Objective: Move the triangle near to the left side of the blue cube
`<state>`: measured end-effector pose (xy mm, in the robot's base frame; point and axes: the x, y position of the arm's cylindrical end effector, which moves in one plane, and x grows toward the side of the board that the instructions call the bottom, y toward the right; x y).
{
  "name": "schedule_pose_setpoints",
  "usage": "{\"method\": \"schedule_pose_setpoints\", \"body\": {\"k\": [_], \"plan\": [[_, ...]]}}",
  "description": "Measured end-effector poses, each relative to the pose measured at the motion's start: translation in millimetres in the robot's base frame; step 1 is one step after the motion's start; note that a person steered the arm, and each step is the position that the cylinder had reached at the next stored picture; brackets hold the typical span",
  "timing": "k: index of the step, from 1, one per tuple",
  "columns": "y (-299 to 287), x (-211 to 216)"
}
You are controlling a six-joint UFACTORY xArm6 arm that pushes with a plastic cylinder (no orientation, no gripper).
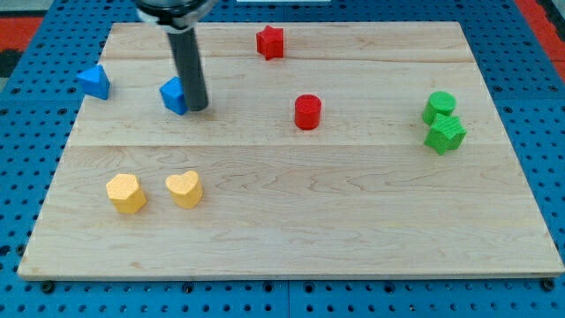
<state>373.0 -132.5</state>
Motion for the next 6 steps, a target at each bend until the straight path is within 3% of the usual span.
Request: {"method": "schedule_pose_setpoints", "body": {"k": [1, 2, 4, 5, 6], "plan": [[9.3, -0.2], [74.1, -9.5], [-5.8, -39.7], [-38.2, -93.9], [-144.3, -105.2]]}}
